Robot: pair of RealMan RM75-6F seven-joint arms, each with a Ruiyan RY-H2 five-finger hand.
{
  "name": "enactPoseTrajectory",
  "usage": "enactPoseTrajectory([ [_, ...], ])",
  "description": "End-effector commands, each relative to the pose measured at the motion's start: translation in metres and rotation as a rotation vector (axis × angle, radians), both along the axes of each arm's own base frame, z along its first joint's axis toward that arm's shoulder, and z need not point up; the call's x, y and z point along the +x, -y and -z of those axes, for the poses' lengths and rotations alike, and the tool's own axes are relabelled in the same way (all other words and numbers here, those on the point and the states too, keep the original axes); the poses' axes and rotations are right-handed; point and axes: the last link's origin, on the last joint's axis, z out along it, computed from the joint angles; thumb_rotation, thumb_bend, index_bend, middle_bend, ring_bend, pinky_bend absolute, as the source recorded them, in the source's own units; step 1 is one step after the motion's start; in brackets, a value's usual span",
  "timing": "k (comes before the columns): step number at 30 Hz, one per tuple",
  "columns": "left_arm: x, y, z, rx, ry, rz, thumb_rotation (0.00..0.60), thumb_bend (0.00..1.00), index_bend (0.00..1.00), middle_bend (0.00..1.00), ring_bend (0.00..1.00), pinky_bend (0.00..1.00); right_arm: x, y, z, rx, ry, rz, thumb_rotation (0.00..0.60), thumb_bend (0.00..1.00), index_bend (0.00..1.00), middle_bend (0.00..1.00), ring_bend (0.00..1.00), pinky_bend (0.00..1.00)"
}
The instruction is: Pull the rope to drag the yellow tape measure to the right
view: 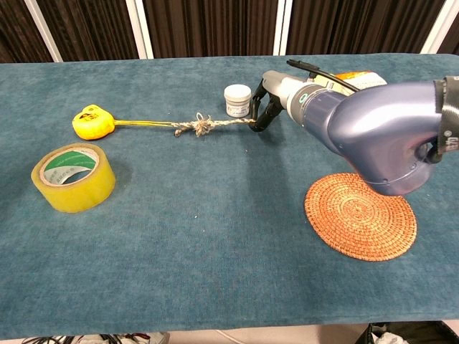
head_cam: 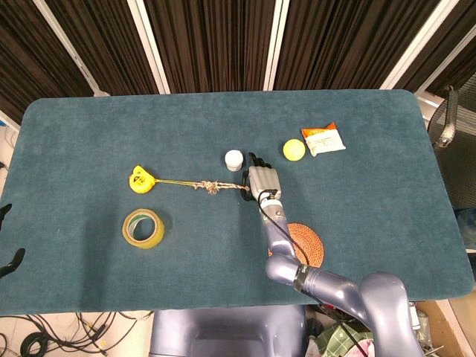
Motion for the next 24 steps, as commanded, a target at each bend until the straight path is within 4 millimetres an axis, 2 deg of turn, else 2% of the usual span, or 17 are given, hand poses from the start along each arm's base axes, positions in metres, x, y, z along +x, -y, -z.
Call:
enactPoseTrajectory([
  [1,0.000,0.000,0.000,-0.001,-0.001,0.000,0.600,0.30,0.10,0.00,0.00,0.00,0.002,0.000,-0.002,-0.004,0.000,-0.006,0.600,0.42,0.72,0.00,0.08,0.15],
  [24,0.003,0.001,0.002,0.000,-0.011,0.011,0.600,0.30,0.10,0.00,0.00,0.00,0.011,-0.005,-0.007,-0.012,-0.007,-0.018,0.600,0.42,0.72,0.00,0.08,0.15],
])
